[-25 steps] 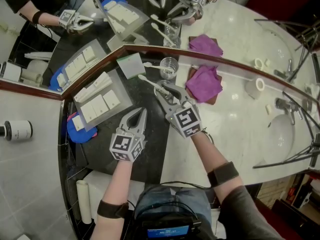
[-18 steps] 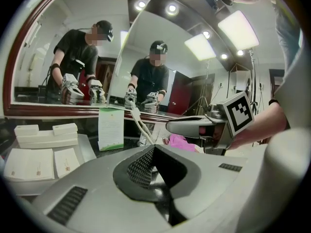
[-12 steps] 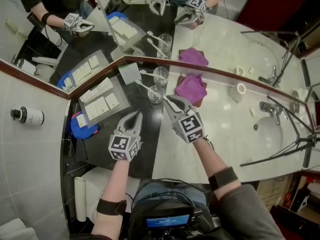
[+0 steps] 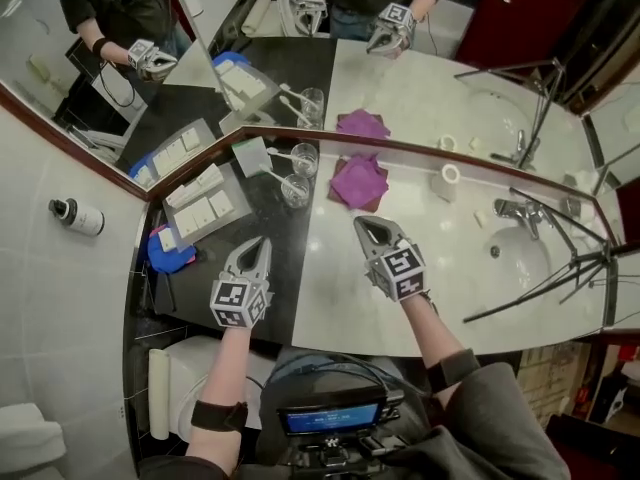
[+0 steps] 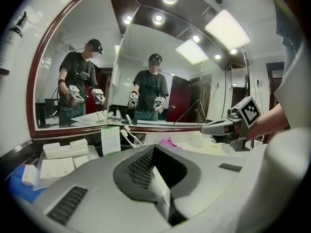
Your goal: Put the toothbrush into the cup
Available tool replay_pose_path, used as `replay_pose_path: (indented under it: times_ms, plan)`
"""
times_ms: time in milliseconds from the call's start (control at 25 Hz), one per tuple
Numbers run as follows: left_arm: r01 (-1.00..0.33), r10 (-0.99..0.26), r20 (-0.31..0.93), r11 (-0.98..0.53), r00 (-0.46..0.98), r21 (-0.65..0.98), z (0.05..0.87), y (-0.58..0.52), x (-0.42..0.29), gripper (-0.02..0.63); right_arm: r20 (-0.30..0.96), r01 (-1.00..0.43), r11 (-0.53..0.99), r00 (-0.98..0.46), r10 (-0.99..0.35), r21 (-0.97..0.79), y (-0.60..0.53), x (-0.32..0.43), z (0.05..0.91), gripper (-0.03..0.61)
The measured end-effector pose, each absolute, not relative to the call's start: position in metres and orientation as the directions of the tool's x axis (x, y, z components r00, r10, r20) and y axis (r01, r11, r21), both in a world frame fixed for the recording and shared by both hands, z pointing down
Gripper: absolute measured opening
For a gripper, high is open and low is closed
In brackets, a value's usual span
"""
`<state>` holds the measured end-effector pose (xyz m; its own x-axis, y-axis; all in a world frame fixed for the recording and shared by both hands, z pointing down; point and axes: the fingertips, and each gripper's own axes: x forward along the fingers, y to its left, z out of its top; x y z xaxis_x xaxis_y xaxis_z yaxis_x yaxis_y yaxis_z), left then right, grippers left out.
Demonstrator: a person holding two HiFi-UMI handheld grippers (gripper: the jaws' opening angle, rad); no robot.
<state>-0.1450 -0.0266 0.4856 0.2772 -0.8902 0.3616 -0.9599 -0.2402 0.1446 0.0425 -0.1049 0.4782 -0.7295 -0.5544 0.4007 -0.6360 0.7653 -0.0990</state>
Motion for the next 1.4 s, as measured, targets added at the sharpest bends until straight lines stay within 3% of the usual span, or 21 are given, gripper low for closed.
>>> replay_pose_path:
  times_ms: [560, 1400]
  plan:
    - [-0.961, -0.893, 0.357, -0.233, 0.273, 0.152, 0.469, 0.01, -0.113, 0.0, 0.44, -0.778, 0.609, -0.606, -0.663, -0.153, -0.068, 0.186, 0.498, 0.017]
    - [-0.958, -0.899, 0.354, -0.193, 0.259, 0.21, 0.475, 0.019, -0.097, 0.0, 0.45, -0.78, 0.595, -0.609, -0.654, -0.192, -0.051, 0.201, 0.507, 0.017]
